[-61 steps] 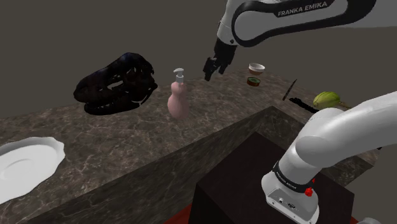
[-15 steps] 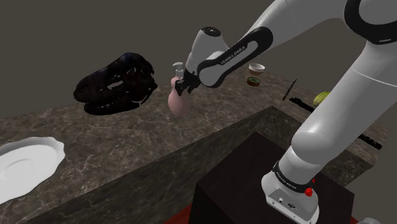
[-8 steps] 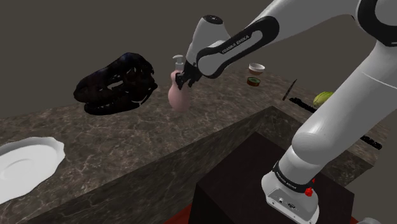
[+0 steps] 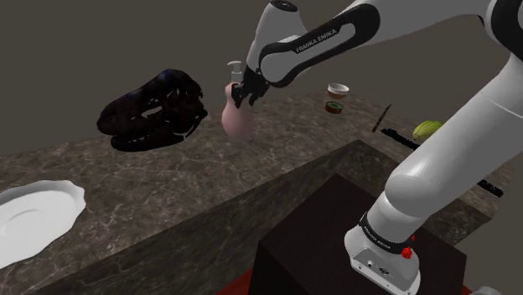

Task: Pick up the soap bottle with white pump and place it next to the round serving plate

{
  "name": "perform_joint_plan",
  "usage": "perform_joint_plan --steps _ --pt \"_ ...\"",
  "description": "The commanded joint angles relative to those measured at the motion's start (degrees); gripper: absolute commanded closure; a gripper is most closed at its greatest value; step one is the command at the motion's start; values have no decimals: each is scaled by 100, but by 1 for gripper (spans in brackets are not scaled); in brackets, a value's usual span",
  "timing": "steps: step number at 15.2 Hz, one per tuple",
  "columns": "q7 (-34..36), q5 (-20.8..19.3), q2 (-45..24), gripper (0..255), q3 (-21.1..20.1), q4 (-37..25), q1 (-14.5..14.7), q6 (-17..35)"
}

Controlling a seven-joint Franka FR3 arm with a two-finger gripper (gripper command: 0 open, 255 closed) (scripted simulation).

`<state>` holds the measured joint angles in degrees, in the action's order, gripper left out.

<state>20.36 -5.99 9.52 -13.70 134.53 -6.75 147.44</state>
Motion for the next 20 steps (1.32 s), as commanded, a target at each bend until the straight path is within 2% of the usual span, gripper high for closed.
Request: perform_joint_plan --steps 1,20 --pt "-50 55 79 255 12 -112 15 -179" --pt "-334 314 516 255 108 -1173 76 -1659"
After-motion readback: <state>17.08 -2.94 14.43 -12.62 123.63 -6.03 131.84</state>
